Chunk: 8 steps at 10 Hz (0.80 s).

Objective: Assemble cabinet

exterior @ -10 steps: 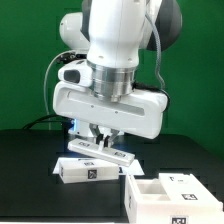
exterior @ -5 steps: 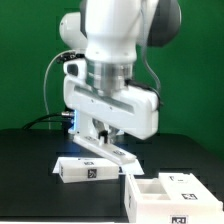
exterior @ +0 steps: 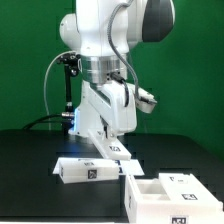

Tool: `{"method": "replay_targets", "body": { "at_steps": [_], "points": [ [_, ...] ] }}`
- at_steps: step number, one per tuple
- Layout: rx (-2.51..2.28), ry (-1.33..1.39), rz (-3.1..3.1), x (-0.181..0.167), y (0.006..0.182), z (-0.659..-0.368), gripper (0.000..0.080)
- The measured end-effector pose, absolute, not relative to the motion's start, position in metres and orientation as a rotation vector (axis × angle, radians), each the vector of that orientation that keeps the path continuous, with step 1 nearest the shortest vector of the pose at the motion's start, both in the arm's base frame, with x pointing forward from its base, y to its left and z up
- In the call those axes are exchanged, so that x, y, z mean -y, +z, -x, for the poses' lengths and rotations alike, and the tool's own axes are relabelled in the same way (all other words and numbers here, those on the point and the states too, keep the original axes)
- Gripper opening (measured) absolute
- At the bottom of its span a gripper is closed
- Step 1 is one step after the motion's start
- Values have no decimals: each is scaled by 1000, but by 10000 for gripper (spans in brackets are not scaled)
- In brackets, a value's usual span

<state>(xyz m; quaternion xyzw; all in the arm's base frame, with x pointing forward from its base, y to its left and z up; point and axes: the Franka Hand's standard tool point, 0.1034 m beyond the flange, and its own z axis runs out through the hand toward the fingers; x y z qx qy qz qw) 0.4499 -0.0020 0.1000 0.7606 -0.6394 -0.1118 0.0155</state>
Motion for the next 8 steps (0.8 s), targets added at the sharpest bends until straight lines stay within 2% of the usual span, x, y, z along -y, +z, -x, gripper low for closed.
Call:
{"method": "replay_targets", "body": {
  "at_steps": [4, 8],
  "points": [
    [2413, -301, -1956, -19, 95, -453, 63],
    [2336, -315, -2043, -21, 94, -451, 64]
  ]
}}
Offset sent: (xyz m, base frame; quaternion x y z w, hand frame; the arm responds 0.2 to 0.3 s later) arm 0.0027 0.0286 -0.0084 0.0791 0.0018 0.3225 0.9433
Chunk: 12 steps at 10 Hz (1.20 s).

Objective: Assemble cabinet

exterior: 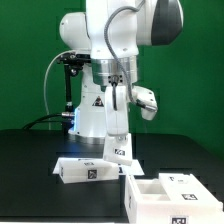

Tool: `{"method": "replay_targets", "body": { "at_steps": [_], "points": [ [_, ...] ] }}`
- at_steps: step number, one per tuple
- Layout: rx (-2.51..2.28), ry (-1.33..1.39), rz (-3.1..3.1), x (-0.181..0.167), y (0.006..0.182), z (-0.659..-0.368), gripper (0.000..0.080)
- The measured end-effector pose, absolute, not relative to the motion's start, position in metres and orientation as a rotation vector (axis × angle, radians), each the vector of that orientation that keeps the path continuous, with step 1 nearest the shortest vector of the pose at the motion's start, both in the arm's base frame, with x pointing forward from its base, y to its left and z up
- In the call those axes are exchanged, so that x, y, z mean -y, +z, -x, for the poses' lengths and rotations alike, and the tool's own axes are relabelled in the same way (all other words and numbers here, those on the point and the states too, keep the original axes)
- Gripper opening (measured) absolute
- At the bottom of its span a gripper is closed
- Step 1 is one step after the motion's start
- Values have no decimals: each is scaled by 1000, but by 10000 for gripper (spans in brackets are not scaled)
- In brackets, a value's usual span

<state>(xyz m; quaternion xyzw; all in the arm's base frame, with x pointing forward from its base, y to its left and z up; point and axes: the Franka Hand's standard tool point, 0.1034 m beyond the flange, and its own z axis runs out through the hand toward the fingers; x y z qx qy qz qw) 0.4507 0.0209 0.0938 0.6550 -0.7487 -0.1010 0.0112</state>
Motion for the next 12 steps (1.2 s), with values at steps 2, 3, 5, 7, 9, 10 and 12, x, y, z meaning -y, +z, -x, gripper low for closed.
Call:
{"method": "replay_targets", "body": {
  "at_steps": [2, 3, 5, 7, 9, 10, 12],
  "points": [
    [2302, -314, -2068, -47, 91, -449, 64],
    [2282, -311, -2096, -55, 93, -452, 64],
    [2256, -322, -2123, -56, 96, -454, 64],
    [2244, -323, -2134, -57, 95, -453, 64],
    [2230, -324, -2145, -61, 92, -457, 64],
    [2210, -322, -2167, -63, 90, -461, 64],
    [2190, -321, -2190, -65, 89, -463, 64]
  ]
}}
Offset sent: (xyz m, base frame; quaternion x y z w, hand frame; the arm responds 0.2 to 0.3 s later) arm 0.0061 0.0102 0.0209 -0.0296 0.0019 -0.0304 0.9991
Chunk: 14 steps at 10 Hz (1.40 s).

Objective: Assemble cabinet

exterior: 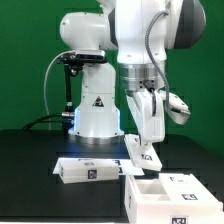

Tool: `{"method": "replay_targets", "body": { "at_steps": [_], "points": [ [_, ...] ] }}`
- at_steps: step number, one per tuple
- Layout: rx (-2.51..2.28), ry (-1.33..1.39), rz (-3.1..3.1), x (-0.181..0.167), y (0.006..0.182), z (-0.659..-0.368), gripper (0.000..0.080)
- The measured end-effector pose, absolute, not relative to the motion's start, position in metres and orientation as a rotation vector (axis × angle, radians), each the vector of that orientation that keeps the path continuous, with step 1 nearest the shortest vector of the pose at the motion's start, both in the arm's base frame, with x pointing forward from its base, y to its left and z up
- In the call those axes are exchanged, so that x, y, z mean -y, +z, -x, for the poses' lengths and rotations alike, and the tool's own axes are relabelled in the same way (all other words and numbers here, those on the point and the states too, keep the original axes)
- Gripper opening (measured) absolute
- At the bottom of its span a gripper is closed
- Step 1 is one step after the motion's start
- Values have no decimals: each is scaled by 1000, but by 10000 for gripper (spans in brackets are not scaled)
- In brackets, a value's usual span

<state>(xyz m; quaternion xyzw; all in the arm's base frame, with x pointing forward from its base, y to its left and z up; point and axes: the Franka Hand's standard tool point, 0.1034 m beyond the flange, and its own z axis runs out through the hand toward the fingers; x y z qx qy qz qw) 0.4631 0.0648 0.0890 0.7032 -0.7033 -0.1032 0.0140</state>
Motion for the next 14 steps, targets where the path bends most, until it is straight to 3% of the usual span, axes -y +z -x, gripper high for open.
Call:
{"method": "replay_targets", "body": {
  "at_steps": [6, 9, 12, 14],
  "points": [
    [2151, -347, -2207, -67, 87, -460, 64],
    [2041, -552, -2121, -74, 85, -457, 64],
    [2050, -504, -2171, -73, 84, -460, 64],
    [2144, -335, -2272, -69, 83, -465, 64]
  ]
}}
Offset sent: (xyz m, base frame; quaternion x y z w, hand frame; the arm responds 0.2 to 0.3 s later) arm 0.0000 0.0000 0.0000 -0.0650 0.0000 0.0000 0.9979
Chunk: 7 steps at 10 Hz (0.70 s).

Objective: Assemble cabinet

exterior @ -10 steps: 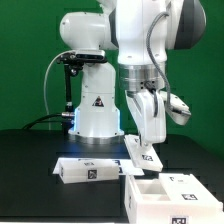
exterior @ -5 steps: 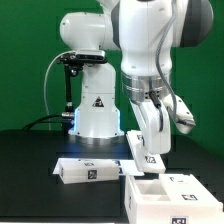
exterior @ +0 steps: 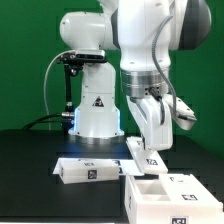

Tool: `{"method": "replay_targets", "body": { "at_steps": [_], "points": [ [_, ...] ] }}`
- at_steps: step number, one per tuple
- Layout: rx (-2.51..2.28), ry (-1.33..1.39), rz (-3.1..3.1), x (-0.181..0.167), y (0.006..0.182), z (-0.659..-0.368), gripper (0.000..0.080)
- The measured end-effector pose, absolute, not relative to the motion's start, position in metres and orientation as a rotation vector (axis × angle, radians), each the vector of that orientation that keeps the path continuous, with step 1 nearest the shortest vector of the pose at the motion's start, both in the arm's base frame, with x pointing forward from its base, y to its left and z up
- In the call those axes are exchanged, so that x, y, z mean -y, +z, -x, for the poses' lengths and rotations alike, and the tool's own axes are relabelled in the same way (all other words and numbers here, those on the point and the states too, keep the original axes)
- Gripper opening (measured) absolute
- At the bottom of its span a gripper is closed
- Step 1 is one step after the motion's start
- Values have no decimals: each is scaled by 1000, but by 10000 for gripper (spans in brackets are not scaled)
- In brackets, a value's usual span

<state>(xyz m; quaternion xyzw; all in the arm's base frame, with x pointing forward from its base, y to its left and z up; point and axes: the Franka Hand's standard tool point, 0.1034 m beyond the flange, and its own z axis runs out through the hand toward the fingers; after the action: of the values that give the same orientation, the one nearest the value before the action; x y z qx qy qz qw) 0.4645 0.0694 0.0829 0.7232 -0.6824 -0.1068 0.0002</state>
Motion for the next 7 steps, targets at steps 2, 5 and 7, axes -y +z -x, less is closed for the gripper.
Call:
{"method": "replay_targets", "body": {
  "at_steps": [2, 5, 7],
  "points": [
    [2203, -189, -2349, -61, 84, -464, 64],
    [2227, -119, -2386, -57, 82, -459, 64],
    [2253, -103, -2390, -53, 80, -461, 64]
  ]
}}
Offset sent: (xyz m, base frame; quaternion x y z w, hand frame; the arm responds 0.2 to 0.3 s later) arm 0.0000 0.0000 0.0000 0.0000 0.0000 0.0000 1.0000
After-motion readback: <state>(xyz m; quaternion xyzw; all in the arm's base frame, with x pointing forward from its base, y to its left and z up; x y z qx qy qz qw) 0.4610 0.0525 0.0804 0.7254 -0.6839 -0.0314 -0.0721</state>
